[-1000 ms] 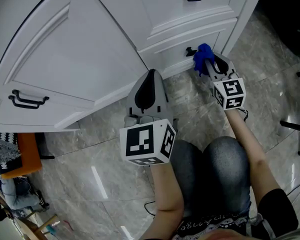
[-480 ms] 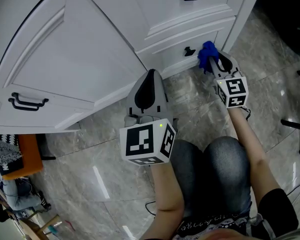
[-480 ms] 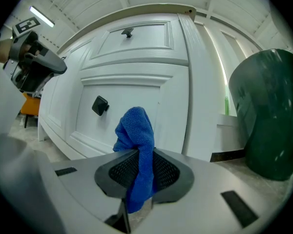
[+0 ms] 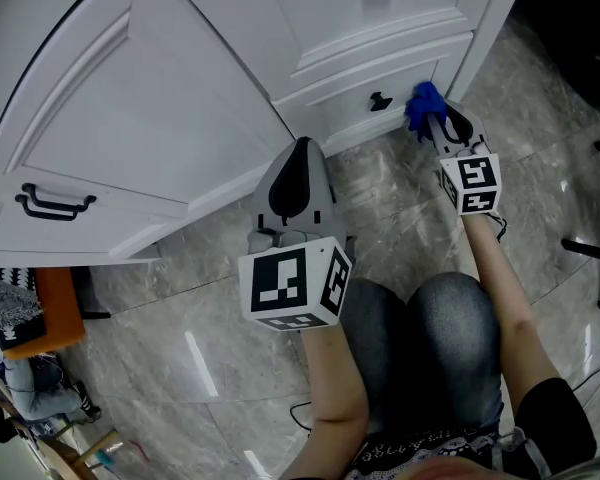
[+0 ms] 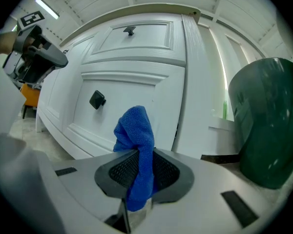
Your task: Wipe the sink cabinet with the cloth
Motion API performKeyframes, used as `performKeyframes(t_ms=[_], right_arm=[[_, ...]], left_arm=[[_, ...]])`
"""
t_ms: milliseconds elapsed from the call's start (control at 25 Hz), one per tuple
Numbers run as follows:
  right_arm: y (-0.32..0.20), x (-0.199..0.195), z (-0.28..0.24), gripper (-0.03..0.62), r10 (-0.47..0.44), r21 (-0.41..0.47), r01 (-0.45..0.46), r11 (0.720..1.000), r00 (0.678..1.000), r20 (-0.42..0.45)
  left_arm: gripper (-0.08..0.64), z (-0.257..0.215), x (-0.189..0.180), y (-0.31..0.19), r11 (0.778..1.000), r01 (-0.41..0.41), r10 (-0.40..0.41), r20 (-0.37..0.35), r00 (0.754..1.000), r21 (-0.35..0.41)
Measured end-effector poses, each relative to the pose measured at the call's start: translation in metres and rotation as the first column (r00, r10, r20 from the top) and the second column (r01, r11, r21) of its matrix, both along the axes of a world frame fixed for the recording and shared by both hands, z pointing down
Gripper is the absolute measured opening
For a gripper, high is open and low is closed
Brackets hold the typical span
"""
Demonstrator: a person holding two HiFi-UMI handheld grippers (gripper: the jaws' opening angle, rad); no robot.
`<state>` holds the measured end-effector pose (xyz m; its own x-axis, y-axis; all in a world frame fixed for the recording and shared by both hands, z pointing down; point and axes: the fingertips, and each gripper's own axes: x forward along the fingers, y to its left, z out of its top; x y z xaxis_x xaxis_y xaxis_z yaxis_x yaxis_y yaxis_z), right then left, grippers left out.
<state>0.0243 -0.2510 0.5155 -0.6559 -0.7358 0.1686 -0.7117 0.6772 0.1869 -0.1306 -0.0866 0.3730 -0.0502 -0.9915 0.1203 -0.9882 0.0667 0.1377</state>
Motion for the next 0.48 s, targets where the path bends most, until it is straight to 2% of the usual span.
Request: performKeyframes(t_ms=[240,480], right_arm=[[-0.021,0.034,0.012,0.080,0.126,-0.065,-0.124,0.990,0.992,0.030],[-0.027,0.038,0.013,0.080,0.140,-0.081,-0.135,0.988,0.988,0.062]], left_arm=[[0.005,0.001,0.000,-0.001,1.000,-0.003,0.003,-0.002,1.000,0.002],[0.005,0.005,0.005,-0.007,1.000,-0.020,0.020,-0.002,1.000,-0.007]])
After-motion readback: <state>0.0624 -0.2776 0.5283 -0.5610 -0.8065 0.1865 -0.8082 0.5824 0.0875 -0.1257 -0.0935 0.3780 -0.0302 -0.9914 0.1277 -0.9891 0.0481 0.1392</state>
